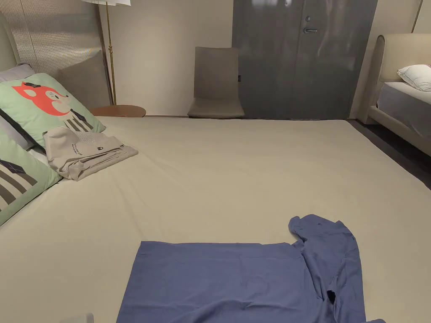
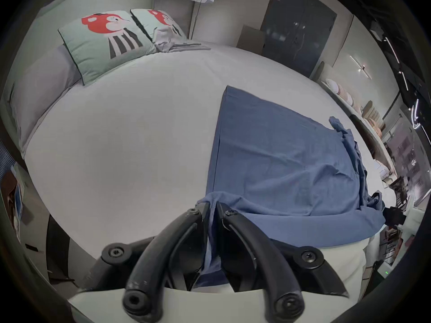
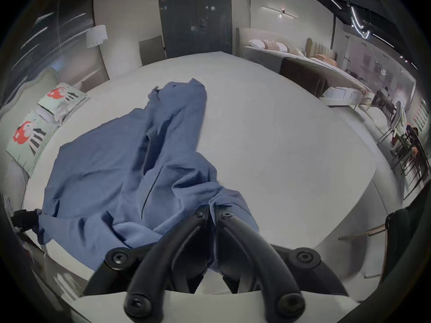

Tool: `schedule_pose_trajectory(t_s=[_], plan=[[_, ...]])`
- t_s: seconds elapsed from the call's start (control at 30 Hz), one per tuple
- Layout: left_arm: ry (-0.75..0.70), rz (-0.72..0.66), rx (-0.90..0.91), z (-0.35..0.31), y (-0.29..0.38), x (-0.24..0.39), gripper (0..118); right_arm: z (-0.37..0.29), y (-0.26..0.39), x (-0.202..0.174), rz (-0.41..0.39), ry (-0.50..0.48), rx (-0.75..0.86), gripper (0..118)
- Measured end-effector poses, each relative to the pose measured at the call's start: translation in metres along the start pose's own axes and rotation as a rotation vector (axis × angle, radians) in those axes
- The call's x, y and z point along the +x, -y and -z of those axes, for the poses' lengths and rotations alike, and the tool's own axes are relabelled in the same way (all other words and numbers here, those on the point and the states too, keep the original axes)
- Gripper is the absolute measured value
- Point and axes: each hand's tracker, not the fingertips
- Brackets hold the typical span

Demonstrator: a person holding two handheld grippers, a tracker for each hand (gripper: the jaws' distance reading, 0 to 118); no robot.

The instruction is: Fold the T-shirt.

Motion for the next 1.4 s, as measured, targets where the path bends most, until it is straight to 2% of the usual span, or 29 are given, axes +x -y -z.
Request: schedule_pose_trajectory(t_s=[0.03,0.07,0.1,0.13,0.17,0.2,0.27,0.37,0.4,0.43,0.47,0.5,0.53,0.57,0.6,0.67,0.73,0.87,1.0,1.03,1.07,1.1,1.13,1.17,1.2,1.4], plan=[[0.012,0.003,0.020,-0.004,-0.003,0.001,24,-0.003,0.000,0.001,-0.008,-0.026,0.028,32],[0.013,0.004,0.042,-0.009,-0.007,0.002,44,-0.009,-0.004,0.001,-0.023,-0.037,0.074,58],[0.018,0.001,0.083,-0.018,-0.013,0.003,74,-0.016,-0.008,0.001,-0.027,-0.033,0.112,91],[0.026,-0.006,0.123,-0.024,-0.019,0.005,94,-0.022,-0.013,0.002,-0.022,-0.039,0.147,106],[0.040,-0.013,0.168,-0.033,-0.027,0.007,106,-0.033,-0.022,0.001,-0.016,-0.049,0.201,110],[0.058,-0.010,0.223,-0.043,-0.036,0.010,109,-0.043,-0.030,-0.001,-0.022,-0.051,0.273,108],[0.073,0.024,0.321,-0.065,-0.053,0.021,109,-0.063,-0.048,-0.006,-0.060,-0.065,0.424,108],[0.038,0.106,0.472,-0.092,-0.074,0.042,108,-0.084,-0.072,-0.022,-0.124,-0.007,0.592,109],[0.035,0.135,0.528,-0.099,-0.078,0.049,102,-0.089,-0.079,-0.028,-0.137,-0.002,0.627,108],[0.030,0.153,0.576,-0.105,-0.081,0.055,89,-0.092,-0.085,-0.033,-0.146,-0.001,0.656,106],[0.021,0.169,0.615,-0.110,-0.083,0.060,69,-0.093,-0.088,-0.037,-0.146,-0.016,0.679,100],[0.014,0.184,0.638,-0.112,-0.085,0.065,41,-0.094,-0.090,-0.042,-0.144,-0.031,0.691,83],[0.012,0.195,0.654,-0.111,-0.086,0.068,20,-0.094,-0.091,-0.045,-0.141,-0.039,0.697,64],[0.007,0.205,0.663,-0.110,-0.087,0.070,7,-0.092,-0.092,-0.049,-0.134,-0.046,0.703,38],[0.028,0.172,0.638,-0.107,-0.087,0.072,1,-0.090,-0.092,-0.054,-0.129,-0.042,0.701,7],[0.059,0.165,0.615,-0.103,-0.090,0.071,0,-0.085,-0.092,-0.059,-0.119,-0.041,0.704,2],[0.083,0.158,0.597,-0.097,-0.094,0.070,0,-0.079,-0.095,-0.061,-0.115,-0.083,0.682,1],[0.080,0.180,0.548,-0.073,-0.111,0.070,0,-0.065,-0.101,-0.067,-0.129,-0.076,0.661,1],[0.109,0.150,0.415,-0.029,-0.148,0.070,3,-0.047,-0.110,-0.071,-0.118,-0.080,0.626,1],[0.107,0.141,0.390,-0.014,-0.159,0.069,12,-0.042,-0.112,-0.073,-0.117,-0.082,0.615,1],[0.103,0.133,0.365,0.001,-0.170,0.070,32,-0.037,-0.114,-0.074,-0.117,-0.082,0.606,1],[0.096,0.138,0.315,0.020,-0.182,0.070,69,-0.033,-0.116,-0.076,-0.119,-0.081,0.598,1],[0.091,0.141,0.262,0.037,-0.194,0.070,96,-0.028,-0.118,-0.077,-0.121,-0.080,0.592,1],[0.088,0.134,0.194,0.058,-0.204,0.070,111,-0.022,-0.121,-0.078,-0.122,-0.081,0.582,1],[0.084,0.130,0.138,0.077,-0.212,0.069,107,-0.015,-0.123,-0.078,-0.122,-0.081,0.573,1],[-0.016,0.141,-0.040,0.169,-0.221,0.062,105,0.023,-0.132,-0.079,-0.117,-0.055,0.505,1]])
